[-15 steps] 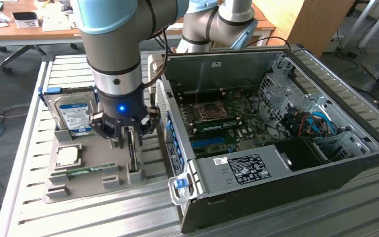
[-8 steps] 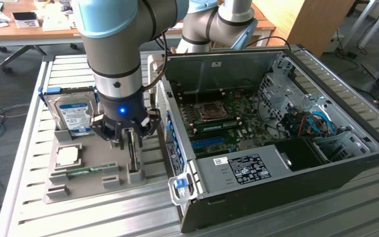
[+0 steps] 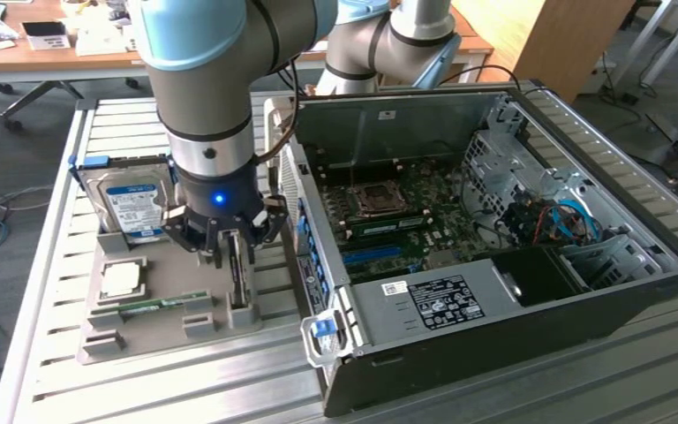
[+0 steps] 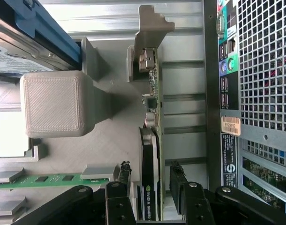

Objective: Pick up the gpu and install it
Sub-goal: 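Pick up the gpu and move the gpu toward the slot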

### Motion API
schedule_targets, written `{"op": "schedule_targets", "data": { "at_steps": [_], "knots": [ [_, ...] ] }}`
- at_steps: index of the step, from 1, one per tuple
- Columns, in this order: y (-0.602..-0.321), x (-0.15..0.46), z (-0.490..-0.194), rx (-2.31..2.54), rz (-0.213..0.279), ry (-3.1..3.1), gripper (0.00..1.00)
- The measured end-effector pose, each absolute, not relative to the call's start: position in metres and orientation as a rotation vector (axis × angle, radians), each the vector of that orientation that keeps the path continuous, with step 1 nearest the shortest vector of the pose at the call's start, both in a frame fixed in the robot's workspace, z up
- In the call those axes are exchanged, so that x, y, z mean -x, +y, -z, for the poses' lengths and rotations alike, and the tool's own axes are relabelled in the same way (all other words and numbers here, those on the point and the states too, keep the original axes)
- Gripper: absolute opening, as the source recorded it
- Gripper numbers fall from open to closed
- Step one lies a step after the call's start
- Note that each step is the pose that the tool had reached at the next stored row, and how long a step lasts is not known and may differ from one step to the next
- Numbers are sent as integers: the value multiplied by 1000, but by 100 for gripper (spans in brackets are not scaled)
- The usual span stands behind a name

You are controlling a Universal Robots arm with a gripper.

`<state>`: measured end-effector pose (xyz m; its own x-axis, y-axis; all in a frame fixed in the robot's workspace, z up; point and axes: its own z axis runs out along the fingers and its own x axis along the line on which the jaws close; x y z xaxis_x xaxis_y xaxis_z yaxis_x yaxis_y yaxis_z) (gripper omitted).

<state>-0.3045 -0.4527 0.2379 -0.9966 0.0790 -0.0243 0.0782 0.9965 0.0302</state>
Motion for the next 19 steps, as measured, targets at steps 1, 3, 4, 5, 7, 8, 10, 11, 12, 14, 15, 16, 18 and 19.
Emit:
{"op": "schedule_targets", "data": {
  "at_steps": [1,3,4,5,7,8,10,11,12,14,15,16,18,19],
  "knots": [
    [-452,305,-238,-123,-46,3113,47],
    [-451,305,-237,-122,-46,3113,47],
    [-451,305,-237,-123,-46,3113,47],
    [-450,305,-237,-122,-46,3113,47],
    [-450,305,-236,-122,-47,3113,47],
    [-449,304,-236,-122,-48,3113,47],
    [-448,305,-235,-123,-50,3113,47],
    [-448,304,-235,-122,-51,3113,47],
    [-448,305,-235,-123,-52,3113,47],
    [-447,305,-234,-123,-53,3113,47],
    [-447,305,-234,-122,-53,3113,47],
    [-447,305,-234,-122,-53,3114,47],
    [-447,305,-234,-122,-53,3113,47],
    [-447,305,-233,-122,-53,3113,47]
  ]
}}
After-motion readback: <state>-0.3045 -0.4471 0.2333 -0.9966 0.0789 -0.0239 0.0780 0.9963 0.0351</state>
